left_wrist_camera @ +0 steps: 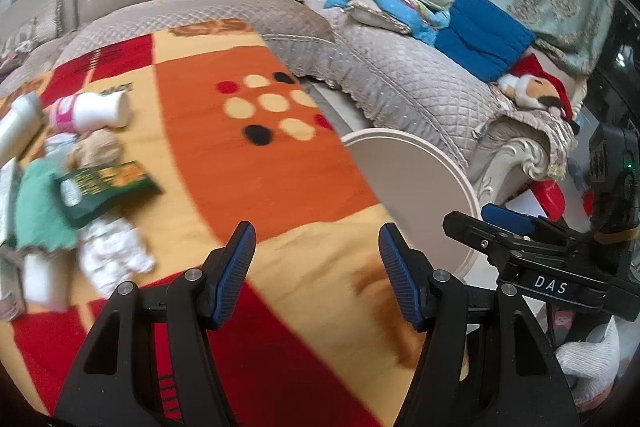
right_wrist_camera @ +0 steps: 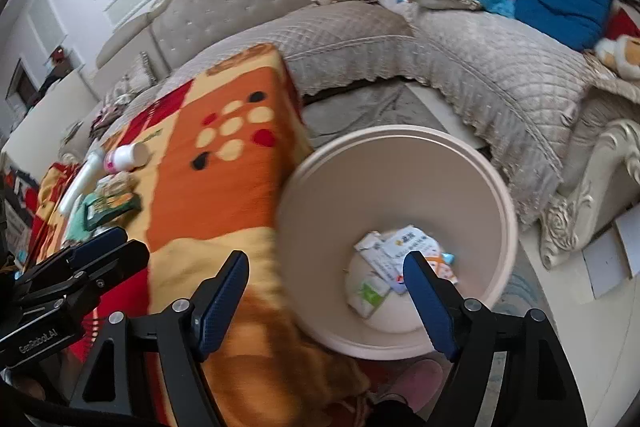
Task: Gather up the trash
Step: 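Move both tools back toward the milk carton and remaining items, then grasp the crumpled white tissue with the right tool while the left tool grasps the milk carton, then carry both items over the white bin and open both tools to drop them, then move both tools back over the items on the blanket, then grasp the white barcode box with the left tool while the right tool grasps the beige crumpled paper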
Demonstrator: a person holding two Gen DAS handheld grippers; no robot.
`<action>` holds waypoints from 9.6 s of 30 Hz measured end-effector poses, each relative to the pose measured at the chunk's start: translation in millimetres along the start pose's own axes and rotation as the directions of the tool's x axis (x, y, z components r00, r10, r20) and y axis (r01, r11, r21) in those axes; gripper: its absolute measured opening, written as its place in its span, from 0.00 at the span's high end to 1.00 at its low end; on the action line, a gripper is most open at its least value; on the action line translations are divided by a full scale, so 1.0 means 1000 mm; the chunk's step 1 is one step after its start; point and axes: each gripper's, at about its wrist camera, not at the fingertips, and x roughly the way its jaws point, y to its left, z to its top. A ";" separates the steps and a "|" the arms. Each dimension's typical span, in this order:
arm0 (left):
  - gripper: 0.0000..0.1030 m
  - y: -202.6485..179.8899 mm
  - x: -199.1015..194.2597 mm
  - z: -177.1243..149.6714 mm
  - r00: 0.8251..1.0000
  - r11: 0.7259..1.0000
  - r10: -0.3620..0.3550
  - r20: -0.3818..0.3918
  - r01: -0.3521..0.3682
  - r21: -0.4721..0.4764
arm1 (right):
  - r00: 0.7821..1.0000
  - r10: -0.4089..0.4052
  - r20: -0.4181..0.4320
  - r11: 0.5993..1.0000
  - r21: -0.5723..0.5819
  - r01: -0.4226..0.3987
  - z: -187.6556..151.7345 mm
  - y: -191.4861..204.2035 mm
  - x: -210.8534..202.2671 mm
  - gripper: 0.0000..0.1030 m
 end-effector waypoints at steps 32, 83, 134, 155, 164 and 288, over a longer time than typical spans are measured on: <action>0.39 0.223 -0.099 -0.067 0.944 0.885 0.329 -0.024 -0.317 -0.342 | 0.979 0.162 -0.127 0.954 -0.232 -0.188 -0.015 0.160 0.039 0.23; 0.45 0.227 -0.107 -0.079 0.974 0.923 0.217 -0.066 -0.227 -0.310 | 0.945 0.275 -0.178 0.875 -0.361 -0.323 -0.029 0.195 0.049 0.67; 0.52 0.037 -0.024 -0.025 0.994 0.999 0.037 -0.102 -0.038 -0.005 | 0.984 0.179 -0.003 0.968 -0.179 -0.176 -0.016 0.066 -0.018 0.67; 0.52 -0.062 0.037 0.030 0.991 0.994 -0.075 -0.106 0.083 0.071 | 0.998 0.055 0.031 0.998 -0.021 -0.055 -0.002 -0.028 -0.022 0.67; 0.51 -0.069 0.060 0.036 0.987 0.993 -0.106 -0.123 0.112 0.048 | 0.999 0.033 -0.006 0.999 0.022 -0.033 -0.003 -0.047 -0.003 0.65; 0.75 0.225 -0.088 -0.006 0.980 0.928 0.199 -0.023 -0.196 -0.318 | 0.932 0.342 -0.121 0.888 -0.283 -0.362 0.043 0.198 0.061 0.72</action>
